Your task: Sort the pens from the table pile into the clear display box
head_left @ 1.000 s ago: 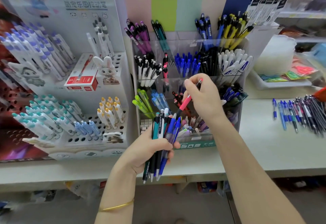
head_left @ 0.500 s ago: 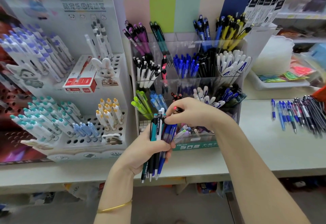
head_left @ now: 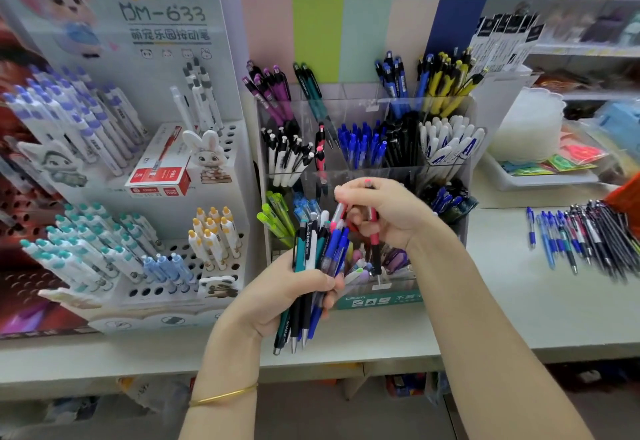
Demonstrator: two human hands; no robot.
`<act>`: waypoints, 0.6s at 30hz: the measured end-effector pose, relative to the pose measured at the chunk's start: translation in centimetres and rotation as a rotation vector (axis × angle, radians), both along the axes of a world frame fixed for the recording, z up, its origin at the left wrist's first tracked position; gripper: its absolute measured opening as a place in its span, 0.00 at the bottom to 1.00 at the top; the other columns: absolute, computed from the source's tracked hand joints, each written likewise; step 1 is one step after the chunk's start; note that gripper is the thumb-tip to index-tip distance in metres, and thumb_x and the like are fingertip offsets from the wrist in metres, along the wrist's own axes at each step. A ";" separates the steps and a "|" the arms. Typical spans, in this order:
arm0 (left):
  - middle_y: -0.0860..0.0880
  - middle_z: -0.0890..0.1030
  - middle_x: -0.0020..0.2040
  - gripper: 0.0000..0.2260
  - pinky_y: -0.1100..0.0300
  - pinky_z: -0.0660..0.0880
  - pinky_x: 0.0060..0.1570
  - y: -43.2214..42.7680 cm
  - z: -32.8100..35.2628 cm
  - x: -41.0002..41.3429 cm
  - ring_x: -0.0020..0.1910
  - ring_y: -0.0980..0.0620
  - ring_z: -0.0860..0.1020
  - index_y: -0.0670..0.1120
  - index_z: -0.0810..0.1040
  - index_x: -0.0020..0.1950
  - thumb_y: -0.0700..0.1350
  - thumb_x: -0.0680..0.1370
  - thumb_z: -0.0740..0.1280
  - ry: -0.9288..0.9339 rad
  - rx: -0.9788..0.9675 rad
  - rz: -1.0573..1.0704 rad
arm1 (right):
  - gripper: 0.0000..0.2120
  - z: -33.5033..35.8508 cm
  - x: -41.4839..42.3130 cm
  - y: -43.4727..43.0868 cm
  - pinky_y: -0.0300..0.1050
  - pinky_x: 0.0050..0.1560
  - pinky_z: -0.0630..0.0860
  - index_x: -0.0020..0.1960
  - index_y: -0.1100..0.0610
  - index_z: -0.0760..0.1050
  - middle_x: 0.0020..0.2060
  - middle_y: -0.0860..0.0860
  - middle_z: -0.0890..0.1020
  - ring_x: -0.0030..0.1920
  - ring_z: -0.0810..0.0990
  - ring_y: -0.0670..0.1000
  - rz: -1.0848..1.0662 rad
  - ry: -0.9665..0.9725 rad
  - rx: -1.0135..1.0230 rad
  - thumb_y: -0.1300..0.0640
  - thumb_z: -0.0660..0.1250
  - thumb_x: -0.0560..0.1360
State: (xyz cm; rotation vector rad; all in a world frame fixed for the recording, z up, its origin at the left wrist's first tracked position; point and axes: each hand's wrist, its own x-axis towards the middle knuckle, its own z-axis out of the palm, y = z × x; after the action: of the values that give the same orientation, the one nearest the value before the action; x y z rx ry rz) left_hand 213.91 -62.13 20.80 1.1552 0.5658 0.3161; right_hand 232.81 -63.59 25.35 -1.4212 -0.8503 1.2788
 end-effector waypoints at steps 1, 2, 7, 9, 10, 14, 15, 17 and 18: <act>0.41 0.76 0.40 0.12 0.58 0.75 0.34 0.1 -0.1 -0.1 0.32 0.51 0.75 0.38 0.77 0.49 0.38 0.67 0.70 -0.005 -0.005 0.002 | 0.03 0.3 0.2 0.1 0.34 0.20 0.61 0.44 0.60 0.76 0.31 0.52 0.77 0.27 0.71 0.46 -0.078 -0.022 0.043 0.61 0.69 0.75; 0.42 0.76 0.40 0.14 0.58 0.74 0.33 0.2 -0.2 -0.1 0.32 0.51 0.75 0.38 0.77 0.50 0.39 0.66 0.70 -0.009 -0.020 0.013 | 0.03 0.7 0.3 0.3 0.34 0.20 0.62 0.46 0.61 0.75 0.34 0.55 0.78 0.27 0.72 0.46 -0.157 -0.061 0.108 0.61 0.67 0.77; 0.43 0.72 0.36 0.10 0.59 0.73 0.29 0.5 0.1 0.3 0.29 0.51 0.72 0.38 0.74 0.49 0.36 0.68 0.67 -0.058 -0.123 0.137 | 0.05 3.3 0.0 1.8 0.34 0.27 0.69 0.46 0.55 0.67 0.42 0.62 0.80 0.29 0.75 0.49 -0.546 -0.309 0.613 0.61 0.58 0.81; 0.44 0.72 0.35 0.10 0.60 0.73 0.27 0.7 0.4 0.6 0.29 0.52 0.72 0.38 0.74 0.48 0.35 0.68 0.66 -0.100 -0.155 0.182 | 0.07 3.9 -0.4 2.9 0.38 0.31 0.72 0.46 0.53 0.66 0.41 0.61 0.80 0.31 0.75 0.48 -0.582 -0.456 0.711 0.61 0.58 0.81; 0.44 0.72 0.35 0.09 0.60 0.73 0.27 0.7 0.6 0.7 0.28 0.52 0.72 0.38 0.74 0.47 0.35 0.68 0.66 -0.118 -0.163 0.196 | 0.06 4.0 -0.7 3.5 0.41 0.33 0.73 0.46 0.54 0.65 0.40 0.61 0.79 0.32 0.75 0.49 -0.584 -0.539 0.716 0.61 0.58 0.81; 0.44 0.72 0.36 0.07 0.60 0.73 0.26 1.0 1.0 1.0 0.28 0.52 0.72 0.39 0.73 0.45 0.34 0.68 0.65 -0.169 -0.191 0.253 | 0.05 3.7 -1.5 6.2 0.46 0.41 0.71 0.46 0.58 0.66 0.37 0.55 0.76 0.39 0.76 0.56 -0.483 -0.784 0.571 0.61 0.61 0.80; 0.44 0.72 0.35 0.07 0.60 0.73 0.26 1.1 1.1 1.0 0.28 0.52 0.72 0.38 0.74 0.45 0.34 0.68 0.65 -0.172 -0.193 0.259 | 0.04 3.5 -1.6 6.8 0.44 0.41 0.70 0.47 0.58 0.68 0.38 0.53 0.76 0.41 0.76 0.55 -0.434 -0.816 0.523 0.61 0.62 0.80; 0.43 0.72 0.35 0.07 0.60 0.73 0.26 1.2 1.2 0.7 0.28 0.52 0.72 0.39 0.75 0.44 0.35 0.67 0.66 -0.160 -0.185 0.261 | 0.04 3.1 -1.6 7.6 0.40 0.45 0.68 0.50 0.60 0.73 0.44 0.53 0.78 0.47 0.76 0.53 -0.344 -0.889 0.425 0.59 0.63 0.79; 0.43 0.72 0.35 0.07 0.59 0.73 0.26 1.3 1.2 0.6 0.28 0.51 0.72 0.39 0.75 0.45 0.35 0.67 0.66 -0.154 -0.180 0.262 | 0.07 3.0 -1.6 7.8 0.39 0.48 0.68 0.53 0.60 0.76 0.48 0.54 0.79 0.50 0.76 0.52 -0.332 -0.913 0.397 0.58 0.64 0.79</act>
State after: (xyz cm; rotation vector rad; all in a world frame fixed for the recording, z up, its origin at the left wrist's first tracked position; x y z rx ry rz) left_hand 214.54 -60.81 21.99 0.8752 0.5981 0.5629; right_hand 231.19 -55.79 28.33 -1.7117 -1.2954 0.1352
